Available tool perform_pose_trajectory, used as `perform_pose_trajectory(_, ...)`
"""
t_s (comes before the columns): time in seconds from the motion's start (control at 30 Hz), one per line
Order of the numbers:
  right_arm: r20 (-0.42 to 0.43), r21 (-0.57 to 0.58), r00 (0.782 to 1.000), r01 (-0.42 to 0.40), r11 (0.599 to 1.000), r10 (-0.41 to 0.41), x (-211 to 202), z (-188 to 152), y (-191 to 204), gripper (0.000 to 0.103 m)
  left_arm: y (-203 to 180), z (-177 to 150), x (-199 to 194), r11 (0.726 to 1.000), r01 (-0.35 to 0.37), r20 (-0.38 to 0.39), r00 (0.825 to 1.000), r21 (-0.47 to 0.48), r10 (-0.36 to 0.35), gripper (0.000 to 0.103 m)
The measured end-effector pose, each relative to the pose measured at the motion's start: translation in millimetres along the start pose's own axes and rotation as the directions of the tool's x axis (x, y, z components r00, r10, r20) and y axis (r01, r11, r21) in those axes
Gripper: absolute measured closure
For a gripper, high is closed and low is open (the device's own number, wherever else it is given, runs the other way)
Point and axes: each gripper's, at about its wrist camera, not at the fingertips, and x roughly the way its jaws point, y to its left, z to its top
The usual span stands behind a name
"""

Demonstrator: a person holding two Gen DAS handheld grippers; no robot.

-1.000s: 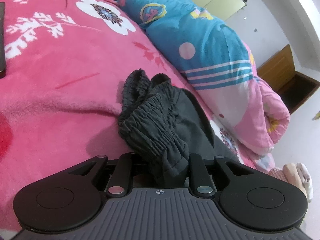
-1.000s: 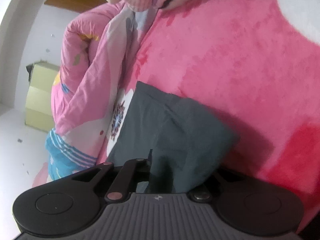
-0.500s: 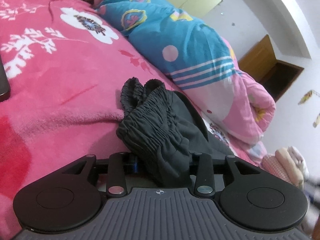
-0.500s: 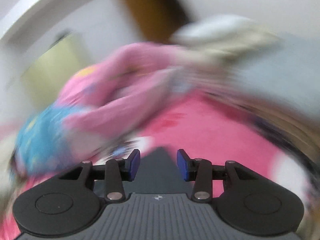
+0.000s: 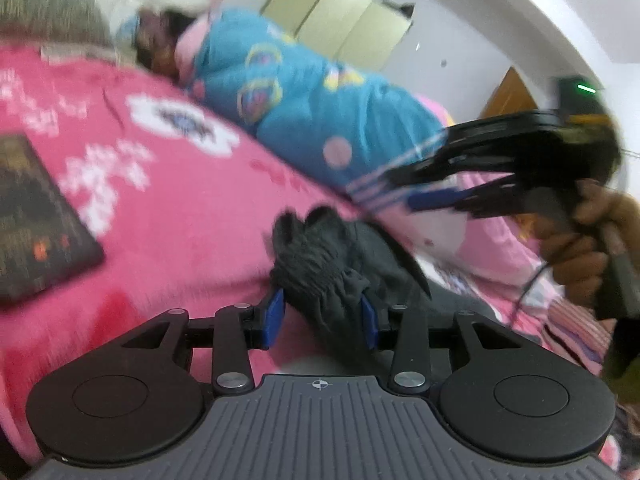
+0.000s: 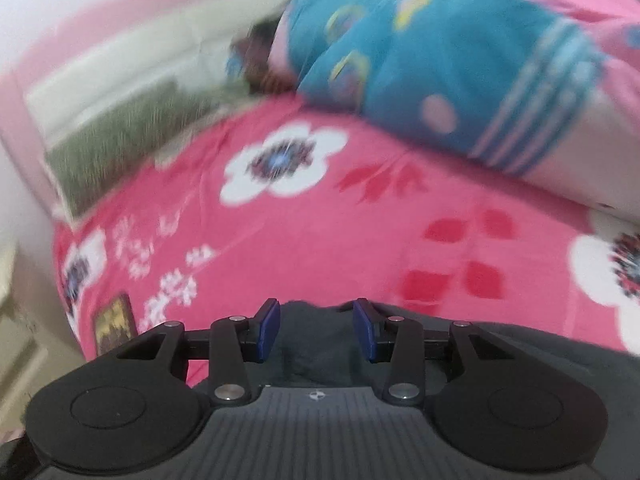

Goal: Fold clothes

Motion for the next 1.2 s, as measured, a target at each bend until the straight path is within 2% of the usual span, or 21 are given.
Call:
perform_pose_trajectory(0.1, -0.083, -0.072, 0.996, 0.023, 0.997, -0.029, 31.3, 5.7, 19.7, 0.060, 0.6, 3.6, 2.5, 1.000, 0.006, 0.018, 1.000, 0.010, -0.006, 0.063)
perform_pose_trajectory(0.23, -0.133, -0.073, 0.990, 0.044, 0.996, -0.053, 49.4, 7.5, 22.4, 0.060, 3.9, 2.0, -2.5, 0.999, 0.031, 0.040, 0.999, 0.011, -0.032, 0.062)
perform_pose_trajectory(0.27, -0.136, -0.070, 0.989, 0.046, 0.996, -0.055, 50.3, 8.2, 22.0, 0.060, 5.9, 1.5, -3.9, 0.998, 0.068, 0.034, 0.997, 0.004, -0.068, 0.060)
perform_pose_trajectory(0.3, -0.138, -0.072, 0.989, 0.049, 0.996, -0.059, 51.1, 9.3, 21.5, 0.060, 9.4, 1.4, -1.8, 0.991, 0.130, -0.004, 0.991, -0.020, -0.130, 0.059)
perform_pose_trajectory(0.33, -0.138, -0.073, 0.989, 0.052, 0.996, -0.062, 51.4, 10.1, 20.9, 0.060, 13.0, 1.2, 0.7, 0.980, 0.193, -0.044, 0.980, -0.048, -0.195, 0.056)
perform_pose_trajectory(0.47, -0.130, -0.075, 0.989, 0.066, 0.995, -0.075, 51.4, 13.3, 19.5, 0.060, 26.2, 3.9, -6.2, 0.968, 0.211, 0.003, 0.977, -0.135, -0.212, 0.056)
perform_pose_trajectory(0.57, -0.115, -0.084, 0.990, 0.067, 0.994, -0.076, 47.9, 15.2, 21.8, 0.060, 31.1, 14.6, -13.8, 0.982, 0.132, 0.124, 0.986, -0.134, -0.115, 0.053)
perform_pose_trajectory(0.63, -0.112, -0.095, 0.991, 0.066, 0.993, -0.077, 48.6, 16.4, 24.4, 0.060, 28.0, 20.9, -0.7, 0.991, 0.080, 0.095, 0.993, -0.109, -0.070, 0.051)
perform_pose_trajectory(0.73, -0.134, -0.132, 0.986, 0.078, 0.988, -0.095, 57.1, 14.5, 28.0, 0.060, 20.8, 20.2, 24.7, 0.996, 0.036, -0.019, 0.999, -0.076, -0.037, 0.051)
perform_pose_trajectory(0.8, -0.152, -0.153, 0.982, 0.086, 0.984, -0.110, 62.6, 10.6, 27.2, 0.063, 17.4, 16.8, 24.4, 0.998, 0.046, -0.016, 0.999, -0.052, -0.046, 0.058)
perform_pose_trajectory(0.83, -0.157, -0.155, 0.982, 0.078, 0.985, -0.102, 63.0, 8.5, 25.5, 0.066, 15.6, 15.1, 23.9, 0.998, 0.051, -0.013, 0.999, -0.040, -0.052, 0.069)
perform_pose_trajectory(0.87, -0.156, -0.158, 0.983, 0.070, 0.985, -0.095, 62.3, 6.2, 24.2, 0.074, 13.9, 13.4, 23.5, 0.998, 0.056, -0.010, 0.998, -0.028, -0.057, 0.078)
perform_pose_trajectory(0.93, -0.153, -0.179, 0.984, 0.064, 0.982, -0.092, 60.2, 1.5, 24.5, 0.093, 13.2, 10.8, 16.5, 0.997, 0.072, -0.001, 0.997, -0.015, -0.072, 0.084)
perform_pose_trajectory(1.03, -0.139, -0.209, 0.985, 0.068, 0.976, -0.098, 56.3, -4.9, 26.7, 0.099, 13.3, 8.4, 15.4, 0.995, 0.097, -0.019, 0.995, -0.024, -0.098, 0.090)
perform_pose_trajectory(1.2, -0.035, -0.243, 0.996, 0.068, 0.967, -0.079, 40.1, -4.6, 37.4, 0.101, 8.3, 4.8, 10.7, 0.993, 0.120, -0.010, 0.993, -0.007, -0.120, 0.094)
